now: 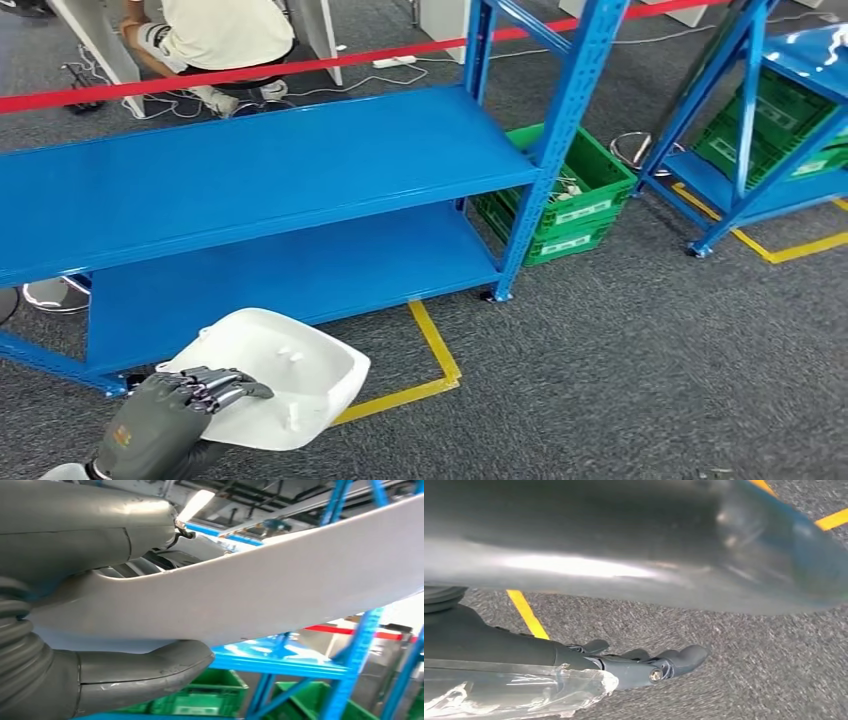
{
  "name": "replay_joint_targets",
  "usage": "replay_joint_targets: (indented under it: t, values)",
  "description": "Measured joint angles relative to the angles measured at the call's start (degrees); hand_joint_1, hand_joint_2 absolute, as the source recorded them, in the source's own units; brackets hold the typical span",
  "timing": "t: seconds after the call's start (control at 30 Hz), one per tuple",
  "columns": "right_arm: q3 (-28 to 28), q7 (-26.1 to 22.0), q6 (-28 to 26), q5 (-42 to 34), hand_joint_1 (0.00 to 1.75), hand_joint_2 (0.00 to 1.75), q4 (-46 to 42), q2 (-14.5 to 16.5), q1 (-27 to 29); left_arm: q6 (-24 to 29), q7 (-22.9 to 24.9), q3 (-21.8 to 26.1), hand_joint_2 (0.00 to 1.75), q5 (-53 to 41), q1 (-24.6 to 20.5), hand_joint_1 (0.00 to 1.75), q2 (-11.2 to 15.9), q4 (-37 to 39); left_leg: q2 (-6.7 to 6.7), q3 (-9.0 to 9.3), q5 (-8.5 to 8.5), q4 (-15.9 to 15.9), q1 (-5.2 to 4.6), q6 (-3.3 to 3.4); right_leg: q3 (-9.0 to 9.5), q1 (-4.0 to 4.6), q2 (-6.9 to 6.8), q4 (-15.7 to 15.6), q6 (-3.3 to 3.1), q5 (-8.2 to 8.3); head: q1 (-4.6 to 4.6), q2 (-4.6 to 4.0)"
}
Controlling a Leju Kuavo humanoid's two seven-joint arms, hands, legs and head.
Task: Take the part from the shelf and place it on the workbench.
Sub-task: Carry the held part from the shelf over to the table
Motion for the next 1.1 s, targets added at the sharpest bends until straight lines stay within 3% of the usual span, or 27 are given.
replay_joint_targets:
  t: [0.07,0.1,0.17,0.23,0.27,0.3,0.33,0.37,0.4,0.47,0.5,0.57,0.6,0.63,0.67,0.73,0.77,0.8,0.83,0.87,0.9,0.93,0.97,1.0,1.03,1.1]
  values:
    - [0.0,-0.1,0.0,-0.1,0.00,0.00,-0.5,-0.5,0.5,-0.1,-0.1,-0.1,1.75,0.1,-0.5,1.75,-0.5,0.4,0.62,-0.15,0.44,0.1,0.14,-0.63,-0.82,0.09,0.84,-0.4,-1.16,0.27,-0.04,0.00]
    - [0.0,-0.1,0.0,-0.1,0.00,0.00,-0.7,-0.7,0.8,-0.1,-0.2,-0.1,1.75,0.1,-0.6,1.75,-0.7,0.6,-0.05,-0.34,-0.37,0.6,0.24,-1.02,-1.35,0.04,1.28,-0.3,-1.72,0.66,-0.07,0.00]
    - [0.1,-0.1,0.0,-0.2,0.00,0.00,-1.1,-1.0,1.0,-0.1,-0.2,-0.1,1.75,0.1,-0.7,1.75,-1.0,0.9,-2.66,-1.49,-5.06,4.5,0.35,-1.64,-2.53,-0.10,2.12,-0.3,-2.70,1.86,-0.11,0.00]
    - [0.1,-0.1,0.0,-0.2,0.00,0.00,-1.4,-1.1,1.1,-0.2,-0.2,-0.1,1.75,0.1,-0.7,1.75,-1.2,1.2,-4.44,-3.40,-10.90,12.1,0.31,-1.69,-4.04,0.02,3.20,-0.2,-3.09,3.28,-0.13,0.00]
    - [0.1,-0.1,0.0,-0.2,0.00,0.00,-1.5,-1.2,1.1,-0.2,-0.3,-0.1,1.75,0.1,-0.7,1.75,-1.3,1.4,-4.70,-3.93,-12.24,15.3,0.28,-1.57,-4.89,0.09,3.83,-0.1,-3.14,4.00,-0.13,0.00]
    - [0.1,-0.1,-0.1,-0.4,0.00,0.00,-1.6,-1.2,1.1,-0.3,-0.4,-0.1,1.75,0.3,-0.8,1.75,-1.5,1.5,-4.82,-3.71,-12.16,16.9,0.25,-1.40,-5.88,0.16,4.46,0.1,-3.10,4.67,-0.13,0.00]
    - [0.1,-0.1,-0.2,-0.8,0.00,0.00,-1.6,-1.3,1.2,-0.6,-0.7,-0.1,1.75,0.5,-0.9,1.75,-1.7,1.7,-4.97,-2.51,-10.89,16.3,0.23,-1.19,-6.83,0.20,5.11,0.3,-3.00,5.29,-0.12,0.00]
    - [0.1,-0.1,-0.3,-1.3,0.00,0.00,-1.6,-1.3,1.2,-1.1,-1.2,-0.1,1.75,0.9,-1.1,1.75,-1.9,1.9,-5.32,-0.31,-9.06,13.6,0.22,-0.92,-7.70,0.21,5.76,0.5,-2.86,5.85,-0.12,0.00]
    - [0.1,-0.2,-0.4,-2.0,0.00,0.00,-1.7,-1.3,1.3,-1.6,-1.8,-0.1,1.75,1.4,-1.5,1.75,-2.3,2.1,-6.35,2.53,-7.66,9.5,0.22,-0.58,-8.48,0.19,6.34,0.7,-2.69,6.37,-0.12,0.00]
    - [-0.2,-0.3,-0.5,-2.7,0.00,0.00,-2.1,-1.3,1.8,-2.7,-3.1,-0.1,1.75,2.6,-2.5,1.75,-3.3,2.7,-8.71,7.44,-6.96,1.6,0.29,-0.06,-9.74,0.21,7.38,1.1,-2.27,7.43,-0.08,0.00]
    - [-0.6,0.1,-0.5,-2.4,0.00,0.00,-2.6,-1.3,2.4,-3.2,-3.7,-0.2,1.75,3.2,-3.1,1.75,-3.9,3.1,-9.46,8.51,-7.29,-0.5,0.24,0.08,-10.23,0.15,7.82,1.1,-1.97,8.02,-0.06,0.00]
    - [-1.9,1.9,-0.5,0.1,0.00,0.00,-3.7,-1.2,4.1,-4.0,-4.6,-0.5,1.75,4.3,-4.4,1.75,-5.0,3.9,-8.81,8.29,-7.13,-1.3,0.12,0.35,-10.97,-0.05,8.72,1.0,-1.23,9.18,-0.06,0.00]
    - [-2.9,3.3,-0.5,1.9,0.00,0.00,-4.4,-1.0,5.2,-4.4,-5.0,-0.7,1.75,4.9,-5.1,1.75,-5.6,4.4,-8.13,7.79,-6.68,-1.2,0.16,0.68,-11.49,-0.07,8.43,1.3,-0.90,8.92,-0.03,0.00]
    - [-4.0,4.7,-0.5,3.7,0.00,0.00,-5.2,-0.8,6.3,-4.7,-5.3,-1.0,1.75,5.5,-5.7,1.75,-6.1,4.8,-7.38,7.26,-6.13,-1.2,0.24,1.08,-12.21,-0.06,7.57,2.4,-0.61,7.58,0.11,0.00]
    - [-5.3,5.9,-0.5,5.4,0.00,0.00,-6.0,-0.4,7.3,-5.1,-5.5,-1.4,1.75,6.1,-6.3,1.75,-6.5,5.2,-6.55,6.65,-5.55,-1.3,0.38,1.44,-13.15,-0.04,6.33,4.7,-0.35,5.24,0.26,0.00]
    - [-7.9,7.9,-0.5,8.4,0.00,0.00,-7.6,0.6,8.9,-5.6,-5.9,-2.0,1.75,7.1,-7.3,1.75,-7.1,6.0,-4.98,5.41,-4.48,-1.2,0.26,1.74,-15.34,-0.14,4.03,12.4,0.18,-0.51,0.52,0.00]
    - [-9.2,8.8,-0.5,9.7,0.00,0.00,-8.4,1.2,9.6,-5.9,-6.1,-2.3,1.75,7.5,-7.8,1.75,-7.4,6.5,-4.19,4.72,-3.95,-1.1,0.22,1.70,-16.00,-0.26,3.62,16.2,0.46,-2.05,0.53,0.00]
    - [-10.5,9.7,-0.5,11.0,0.00,0.00,-9.1,2.0,10.3,-6.2,-6.3,-2.7,1.75,8.0,-8.4,1.75,-7.7,6.9,-3.41,4.00,-3.41,-1.0,0.20,1.62,-15.94,-0.39,3.44,18.6,0.69,-2.20,0.53,0.00]
    - [-11.7,10.5,-0.5,12.4,0.00,0.00,-9.8,2.7,11.0,-6.3,-6.5,-3.1,1.75,8.5,-9.0,1.75,-7.9,7.4,-2.66,3.29,-2.91,-1.0,0.20,1.47,-14.85,-0.54,3.31,18.9,0.88,-1.08,0.53,0.00]
    - [-12.9,11.5,-0.5,13.9,0.00,0.00,-10.4,3.7,11.7,-6.5,-6.7,-3.3,1.75,9.0,-9.4,1.75,-8.0,7.7,-1.99,2.62,-2.43,-0.9,0.21,1.27,-12.66,-0.69,3.03,17.1,1.03,0.62,0.53,0.00]
    - [-14.2,12.8,-0.5,16.0,0.00,0.00,-11.1,4.9,12.3,-6.6,-6.9,-3.5,1.75,9.6,-9.8,1.75,-8.1,8.0,-1.39,2.11,-2.01,-0.7,0.16,0.99,-9.38,-0.83,2.21,13.3,1.18,1.94,0.53,0.00]
    - [-15.6,14.2,-0.5,18.6,0.00,0.00,-11.8,6.4,12.8,-6.6,-7.1,-3.6,1.75,10.3,-10.1,1.75,-8.1,8.1,-0.86,1.68,-1.67,-0.5,0.08,0.67,-5.59,-0.81,1.18,8.3,1.28,2.14,0.56,0.00]
    - [-16.9,15.6,-0.5,21.4,0.00,0.00,-12.3,8.1,13.0,-6.7,-7.4,-3.6,1.75,11.0,-10.4,1.75,-8.1,8.2,-0.33,1.45,-1.29,-0.4,-0.01,0.30,-2.60,-0.72,0.33,4.1,1.04,1.71,0.53,0.00]
    - [-18.1,16.7,-0.5,24.0,0.00,0.00,-12.8,9.8,13.2,-6.8,-7.6,-3.6,1.75,11.5,-10.6,1.75,-8.0,8.3,0.19,1.33,-0.94,-0.2,-0.08,-0.02,-0.81,-0.55,-0.21,1.1,0.72,1.00,0.52,0.00]
    - [-19.1,17.5,-0.5,25.8,0.00,0.00,-13.0,11.3,13.2,-6.9,-7.9,-3.6,1.75,12.0,-10.8,1.75,-7.9,8.4,0.74,1.22,-0.58,-0.2,-0.02,-0.36,-0.35,-0.31,-0.06,-0.2,0.18,0.50,0.48,0.00]
    - [-20.6,17.9,-0.4,27.2,0.00,0.00,-13.0,13.7,13.4,-7.2,-8.1,-3.7,1.75,12.4,-11.1,1.75,-7.9,8.5,0.93,0.98,-0.47,-0.1,0.24,-1.14,-1.64,-0.17,0.84,-0.2,-1.17,1.07,0.40,0.00]
